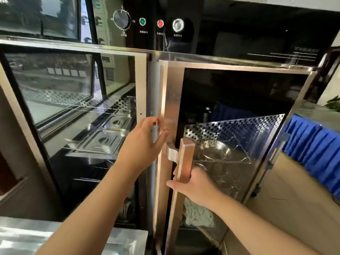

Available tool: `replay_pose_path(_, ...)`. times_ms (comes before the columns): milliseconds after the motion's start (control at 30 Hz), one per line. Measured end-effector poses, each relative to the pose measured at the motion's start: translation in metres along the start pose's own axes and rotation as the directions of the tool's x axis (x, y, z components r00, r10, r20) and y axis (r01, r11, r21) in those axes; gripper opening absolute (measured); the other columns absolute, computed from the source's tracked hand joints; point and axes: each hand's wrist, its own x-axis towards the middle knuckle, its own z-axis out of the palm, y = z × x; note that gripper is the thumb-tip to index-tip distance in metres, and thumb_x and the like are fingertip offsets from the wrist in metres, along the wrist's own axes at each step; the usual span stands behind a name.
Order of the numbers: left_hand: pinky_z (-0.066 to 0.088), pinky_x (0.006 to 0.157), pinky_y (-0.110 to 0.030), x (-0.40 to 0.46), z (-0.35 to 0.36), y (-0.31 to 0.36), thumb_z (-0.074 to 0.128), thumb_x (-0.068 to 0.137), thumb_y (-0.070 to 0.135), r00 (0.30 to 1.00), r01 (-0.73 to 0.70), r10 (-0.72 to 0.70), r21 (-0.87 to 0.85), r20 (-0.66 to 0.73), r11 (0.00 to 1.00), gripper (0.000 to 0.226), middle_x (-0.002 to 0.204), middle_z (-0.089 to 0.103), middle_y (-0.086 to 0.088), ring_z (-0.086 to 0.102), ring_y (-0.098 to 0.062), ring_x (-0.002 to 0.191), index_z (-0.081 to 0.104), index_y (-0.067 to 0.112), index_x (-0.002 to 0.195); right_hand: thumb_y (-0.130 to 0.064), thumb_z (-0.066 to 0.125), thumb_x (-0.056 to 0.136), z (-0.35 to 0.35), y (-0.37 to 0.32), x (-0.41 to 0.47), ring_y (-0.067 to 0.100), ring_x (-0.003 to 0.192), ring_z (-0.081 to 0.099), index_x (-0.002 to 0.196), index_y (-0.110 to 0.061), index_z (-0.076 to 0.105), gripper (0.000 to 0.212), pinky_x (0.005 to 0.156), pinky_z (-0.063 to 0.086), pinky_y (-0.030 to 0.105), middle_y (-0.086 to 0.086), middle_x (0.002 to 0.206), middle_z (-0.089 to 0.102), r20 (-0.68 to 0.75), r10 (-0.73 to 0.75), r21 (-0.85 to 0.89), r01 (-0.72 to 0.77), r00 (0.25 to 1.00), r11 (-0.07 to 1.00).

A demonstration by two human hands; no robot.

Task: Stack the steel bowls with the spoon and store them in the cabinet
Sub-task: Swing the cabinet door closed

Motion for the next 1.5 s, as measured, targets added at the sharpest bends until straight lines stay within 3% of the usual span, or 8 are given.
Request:
replay_pose_path(233,0.041,0.099,-0.033,0.046,0.016,-0.057,0.053,0.09,0.067,0.999,0.041,-0.037,0.105,-0.04,0.994,0.079,0.145,0.05,-0.009,0.049,-0.026,0.132,0.038,0.015,0.148,-0.054,0.075,0.071,0.02,-0.005,0.062,0.016,0.058,0.056,0.074,-0.001,0.063,0.054,0.066,0.049,0.036,0.003,0.061,0.055,0.049,-0.003,0.066,-0.001,0.999,0.998)
replay_pose_path(367,0.035,0.114,-0.045,0.061,0.024,-0.072,0.047,0.089,0.074,0.994,0.11,-0.108,0.162,-0.025,0.981,0.092,0.156,0.036,-0.01,0.033,-0.027,0.144,0.026,0.014,0.155,-0.063,0.074,0.061,0.027,-0.002,0.093,0.033,0.075,0.072,0.081,-0.002,0.07,0.064,0.078,0.059,0.049,0.018,0.079,0.073,0.084,0.016,0.054,-0.021,0.996,0.998)
replay_pose_path(500,0.023,0.121,-0.047,0.072,0.032,-0.077,0.04,0.09,0.077,0.984,0.176,-0.176,0.228,-0.02,0.958,0.094,0.165,0.022,-0.009,0.018,-0.027,0.152,0.02,0.015,0.158,-0.059,0.083,0.059,0.028,0.006,0.12,0.013,0.083,0.074,0.09,-0.023,0.075,0.048,0.083,0.061,0.039,-0.005,0.086,0.078,0.158,0.052,-0.007,-0.051,0.986,0.999)
replay_pose_path(633,0.02,0.122,-0.048,0.081,0.045,-0.079,0.034,0.091,0.077,0.976,0.216,-0.214,0.243,-0.032,0.946,0.09,0.167,0.016,-0.007,0.012,-0.026,0.154,0.018,0.019,0.159,-0.044,0.085,0.069,0.025,0.004,0.14,0.003,0.072,0.07,0.083,-0.03,0.069,0.026,0.068,0.057,0.026,-0.01,0.074,0.073,0.147,-0.012,-0.041,0.018,0.989,0.999)
replay_pose_path(933,0.021,0.122,-0.05,0.092,0.07,-0.104,0.029,0.091,0.073,0.974,0.221,-0.224,0.33,-0.03,0.918,0.087,0.168,0.011,-0.007,0.01,-0.026,0.154,0.014,0.02,0.159,-0.041,0.078,0.073,0.04,0.009,0.167,-0.015,0.056,0.061,0.067,-0.04,0.054,0.025,0.04,0.038,0.005,-0.034,0.055,0.061,-0.046,-0.222,-0.082,0.218,0.974,0.973)
replay_pose_path(1000,0.022,0.122,-0.048,0.091,0.075,-0.11,0.031,0.092,0.071,0.975,0.218,-0.215,0.341,-0.046,0.914,0.086,0.168,0.013,-0.007,0.011,-0.026,0.154,0.013,0.02,0.159,-0.036,0.078,0.079,0.047,0.014,0.174,-0.02,0.054,0.059,0.068,-0.034,0.055,0.026,0.039,0.038,0.003,-0.027,0.05,0.06,-0.087,-0.246,-0.048,0.243,0.965,0.969)
replay_pose_path(1333,0.044,0.109,-0.05,0.097,0.079,-0.126,0.032,0.094,0.068,0.986,0.159,-0.118,0.497,-0.114,0.853,0.08,0.158,0.034,-0.012,0.038,-0.032,0.141,0.023,0.018,0.156,-0.022,0.075,0.084,0.06,0.02,0.207,-0.01,0.045,0.06,0.088,-0.024,0.067,0.009,0.044,0.044,0.008,-0.037,0.05,0.057,-0.189,-0.317,0.057,0.333,0.929,0.941)
replay_pose_path(1500,0.045,0.108,-0.051,0.098,0.085,-0.13,0.034,0.094,0.068,0.987,0.158,-0.115,0.51,-0.116,0.845,0.081,0.158,0.034,-0.014,0.038,-0.034,0.141,0.023,0.016,0.156,-0.019,0.077,0.081,0.065,0.022,0.22,0.008,0.045,0.066,0.07,-0.031,0.061,0.023,0.042,0.048,0.014,-0.018,0.049,0.063,-0.271,-0.299,0.082,0.331,0.915,0.94)
